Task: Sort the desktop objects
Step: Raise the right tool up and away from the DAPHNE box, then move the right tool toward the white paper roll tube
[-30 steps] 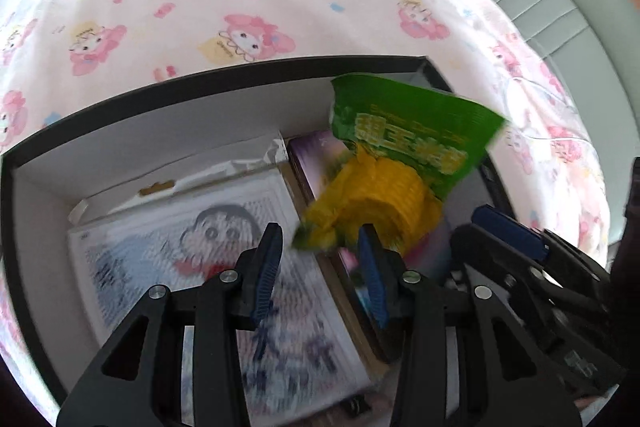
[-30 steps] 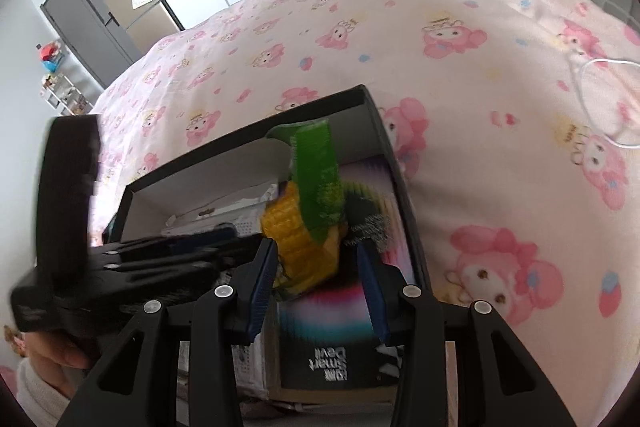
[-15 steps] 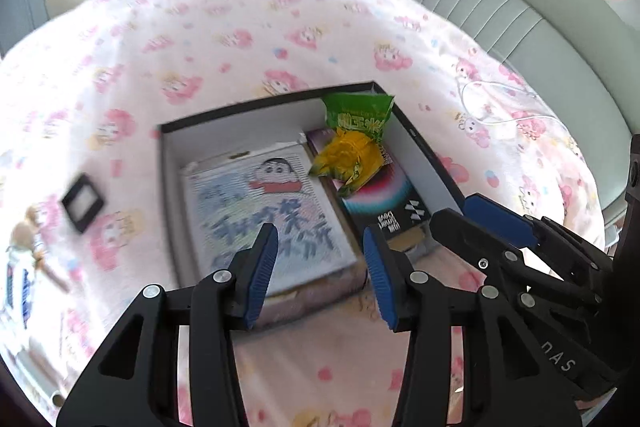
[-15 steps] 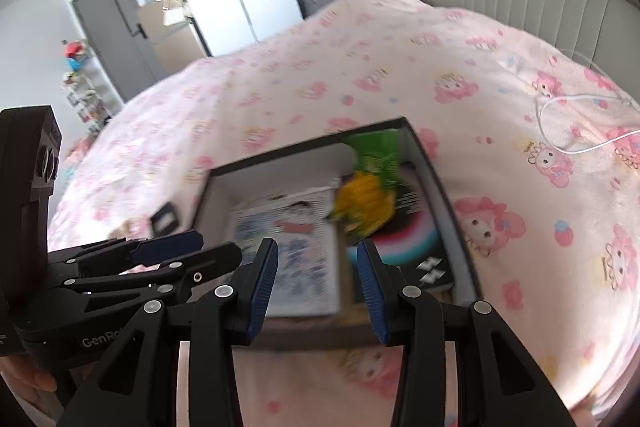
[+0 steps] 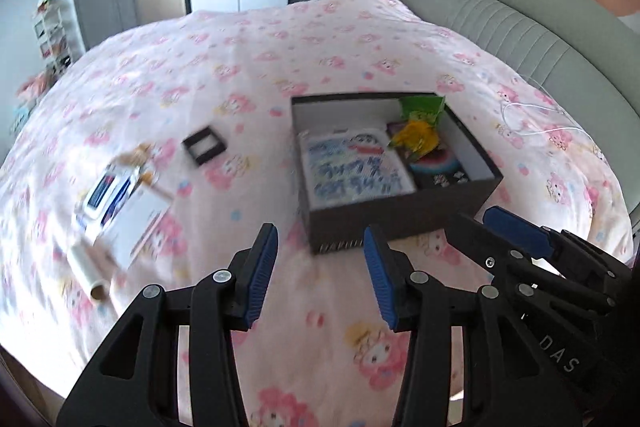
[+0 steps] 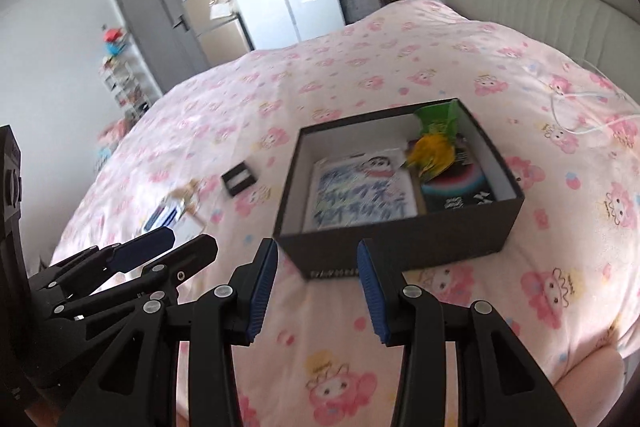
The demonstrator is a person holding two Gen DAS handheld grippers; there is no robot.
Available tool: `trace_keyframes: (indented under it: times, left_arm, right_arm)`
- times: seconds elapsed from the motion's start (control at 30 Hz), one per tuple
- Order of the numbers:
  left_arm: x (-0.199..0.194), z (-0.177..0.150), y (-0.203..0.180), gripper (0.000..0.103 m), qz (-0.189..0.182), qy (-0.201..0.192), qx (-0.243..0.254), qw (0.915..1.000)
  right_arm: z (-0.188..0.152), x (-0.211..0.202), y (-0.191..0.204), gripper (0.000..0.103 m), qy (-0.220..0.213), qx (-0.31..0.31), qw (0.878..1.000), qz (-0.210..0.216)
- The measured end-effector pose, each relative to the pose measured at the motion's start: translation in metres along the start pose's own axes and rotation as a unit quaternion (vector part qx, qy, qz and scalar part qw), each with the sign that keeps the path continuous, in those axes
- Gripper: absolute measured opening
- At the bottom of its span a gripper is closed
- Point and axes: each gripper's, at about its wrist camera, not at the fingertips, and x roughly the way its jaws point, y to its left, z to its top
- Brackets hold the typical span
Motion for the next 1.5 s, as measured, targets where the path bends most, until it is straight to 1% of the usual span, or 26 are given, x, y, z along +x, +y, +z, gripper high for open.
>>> trace_keyframes:
  times: [0.17,0.3,0.47,0.63,0.93,1.13,1.33,1.5]
  left_arm:
    - [-0.015,-0.023,0.007,0.045,0.030,-0.009,-0.003,0.9995]
    - [-0.022,-0.032,0.022,0.045,0.027,-0.009,-0.015,0.9995]
    - [-0.032,-0.044,0.045,0.044,0.042,-0.011,-0.028,0.9987]
    - [-0.040,-0.055,0.070,0.042,0.058,-0.009,-0.040,0.9975]
    - [-0.050,-0.072,0.105,0.042,0.077,-0.009,-0.064,0.9949]
    - [-0.058,-0.076,0.127,0.042,0.088,-0.016,-0.080,0.9928]
    - [-0.058,-0.080,0.151,0.042,0.097,-0.013,-0.100,0.9902]
    - [-0.051,-0.086,0.173,0.042,0.094,-0.009,-0.126,0.9875]
  right_arm:
    - [-0.019,0.000,0.013,0.038,0.016,0.004,0.999,0.028]
    - [-0.026,-0.001,0.029,0.038,0.019,-0.021,0.999,0.031]
    - [-0.032,0.001,0.056,0.038,0.018,-0.067,0.996,0.052]
    - [-0.039,0.011,0.084,0.038,0.033,-0.086,0.993,0.072]
    - [-0.051,0.017,0.122,0.038,0.042,-0.121,0.988,0.082]
    - [-0.056,0.021,0.144,0.038,0.049,-0.142,0.984,0.092]
    - [-0.058,0.032,0.165,0.038,0.057,-0.155,0.981,0.103]
    - [-0.059,0.043,0.183,0.038,0.065,-0.169,0.978,0.104]
